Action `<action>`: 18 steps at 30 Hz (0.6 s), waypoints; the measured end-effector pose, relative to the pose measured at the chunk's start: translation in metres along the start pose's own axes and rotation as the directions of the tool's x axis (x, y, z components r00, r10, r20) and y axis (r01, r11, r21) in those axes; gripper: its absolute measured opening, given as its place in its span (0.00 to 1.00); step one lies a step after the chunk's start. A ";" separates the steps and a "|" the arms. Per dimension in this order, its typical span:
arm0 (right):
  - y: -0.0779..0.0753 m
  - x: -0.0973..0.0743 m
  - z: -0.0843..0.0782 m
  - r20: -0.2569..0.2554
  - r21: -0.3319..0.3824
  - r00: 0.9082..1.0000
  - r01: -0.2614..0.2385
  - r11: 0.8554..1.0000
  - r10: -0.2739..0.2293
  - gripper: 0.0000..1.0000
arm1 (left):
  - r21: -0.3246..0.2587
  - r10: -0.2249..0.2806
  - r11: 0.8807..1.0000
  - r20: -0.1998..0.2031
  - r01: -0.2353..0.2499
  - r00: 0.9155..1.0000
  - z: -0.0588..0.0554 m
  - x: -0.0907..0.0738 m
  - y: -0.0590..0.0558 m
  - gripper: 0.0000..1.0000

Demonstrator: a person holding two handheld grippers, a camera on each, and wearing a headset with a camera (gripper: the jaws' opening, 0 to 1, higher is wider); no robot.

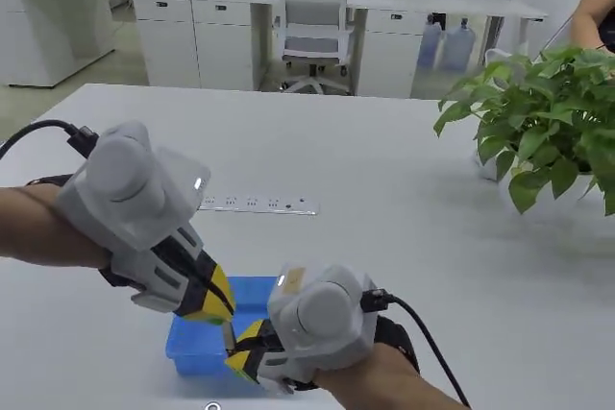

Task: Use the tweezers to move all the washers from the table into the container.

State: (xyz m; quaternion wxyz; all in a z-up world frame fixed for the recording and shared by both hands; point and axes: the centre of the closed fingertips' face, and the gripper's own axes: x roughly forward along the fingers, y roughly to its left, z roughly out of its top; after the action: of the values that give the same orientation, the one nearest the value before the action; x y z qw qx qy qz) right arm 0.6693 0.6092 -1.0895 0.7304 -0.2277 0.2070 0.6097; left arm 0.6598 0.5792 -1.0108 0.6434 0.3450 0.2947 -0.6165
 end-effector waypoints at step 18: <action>-0.040 0.002 0.001 0.026 -0.001 0.999 0.040 0.999 -0.040 0.09 | 0.027 0.024 0.999 0.004 -0.024 1.000 0.003 0.004 0.035 0.05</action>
State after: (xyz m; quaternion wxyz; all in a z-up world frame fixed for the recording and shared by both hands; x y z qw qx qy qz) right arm 0.7089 0.6052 -1.0863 0.7449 -0.2245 0.1925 0.5980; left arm 0.6947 0.5749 -1.0091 0.6467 0.3560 0.2808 -0.6134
